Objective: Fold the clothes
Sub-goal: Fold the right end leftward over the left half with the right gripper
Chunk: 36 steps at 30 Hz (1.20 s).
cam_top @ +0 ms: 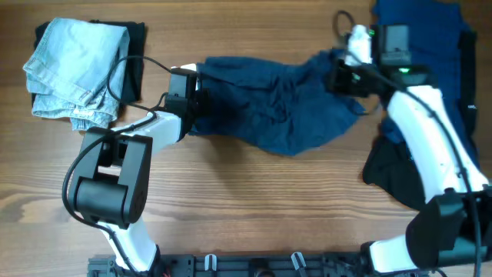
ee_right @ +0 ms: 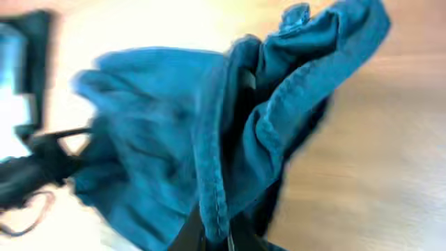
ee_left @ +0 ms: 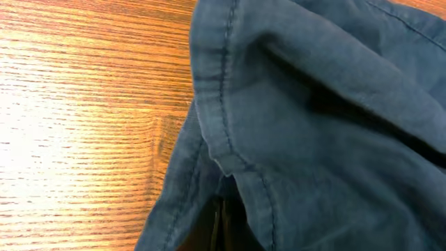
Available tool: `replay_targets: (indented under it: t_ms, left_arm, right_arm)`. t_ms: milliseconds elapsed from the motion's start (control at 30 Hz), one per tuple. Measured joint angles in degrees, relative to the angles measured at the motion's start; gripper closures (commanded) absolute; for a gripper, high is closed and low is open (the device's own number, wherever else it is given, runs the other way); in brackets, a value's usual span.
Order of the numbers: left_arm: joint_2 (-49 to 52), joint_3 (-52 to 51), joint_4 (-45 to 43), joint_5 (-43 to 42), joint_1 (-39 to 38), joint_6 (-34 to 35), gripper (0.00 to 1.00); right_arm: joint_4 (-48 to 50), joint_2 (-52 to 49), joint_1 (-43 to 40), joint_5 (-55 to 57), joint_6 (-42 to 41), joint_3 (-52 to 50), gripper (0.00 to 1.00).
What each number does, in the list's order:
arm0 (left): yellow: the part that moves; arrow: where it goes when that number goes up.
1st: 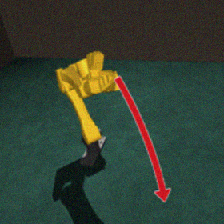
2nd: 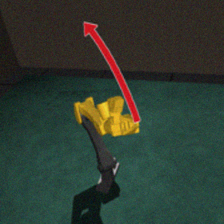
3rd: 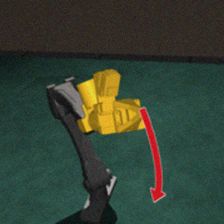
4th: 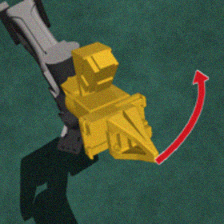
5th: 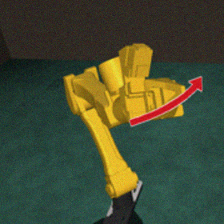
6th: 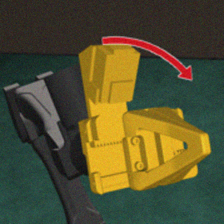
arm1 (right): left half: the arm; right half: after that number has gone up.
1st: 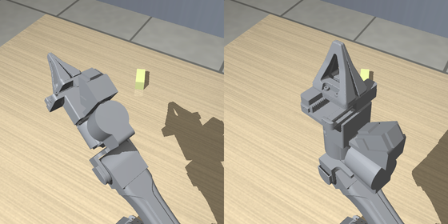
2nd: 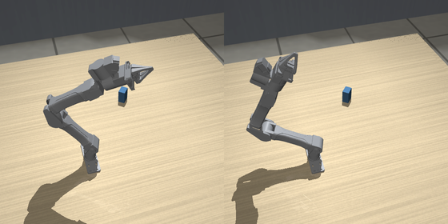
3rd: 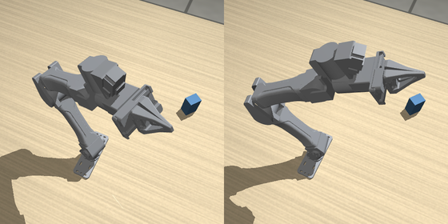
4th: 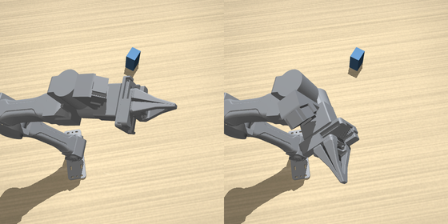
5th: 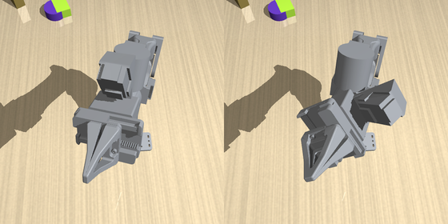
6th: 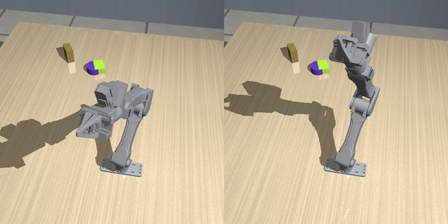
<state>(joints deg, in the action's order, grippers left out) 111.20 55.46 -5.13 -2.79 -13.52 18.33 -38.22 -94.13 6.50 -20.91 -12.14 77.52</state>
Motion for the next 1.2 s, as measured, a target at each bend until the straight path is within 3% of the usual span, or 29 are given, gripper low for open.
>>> replay_targets:
  t_ms: [333, 600, 633, 667, 733, 767, 800, 1200]
  left_arm:
    - [0.0, 0.0, 0.0, -1.2, 0.2, 0.0, 0.96]
    - [0.2, 0.2, -0.1, -1.6, 0.2, 0.0, 0.96]
    - [0.2, 0.2, -0.1, -1.6, 0.2, 0.0, 0.96]
    - [0.2, 0.2, -0.1, -1.6, 0.2, 0.0, 0.96]
    - [0.2, 0.2, -0.1, -1.6, 0.2, 0.0, 0.96]
    - [0.2, 0.2, -0.1, -1.6, 0.2, 0.0, 0.96]
    - [0.2, 0.2, -0.1, -1.6, 0.2, 0.0, 0.96]
    - [-2.6, 0.2, 7.3, -3.1, 3.7, 0.0, 0.96]
  right_arm:
    - [21.5, -3.4, 22.4, 5.6, -10.6, 0.7, 0.96]
    - [32.5, -14.1, 27.3, 8.3, -19.2, 0.7, 0.95]
    - [33.0, -14.6, 27.3, 8.3, -19.6, 0.7, 0.92]
    - [33.3, -15.0, 27.3, 8.4, -20.2, 0.7, 0.75]
    - [34.2, -15.1, 27.3, 9.0, -21.0, 0.7, 0.26]
    - [35.3, -15.1, 27.3, 9.3, -21.4, 0.7, 0.09]
    - [36.1, -15.1, 27.3, 9.4, -21.5, 0.7, 0.01]
    - [39.3, -15.1, 27.2, 9.6, -22.2, 0.7, 0.00]
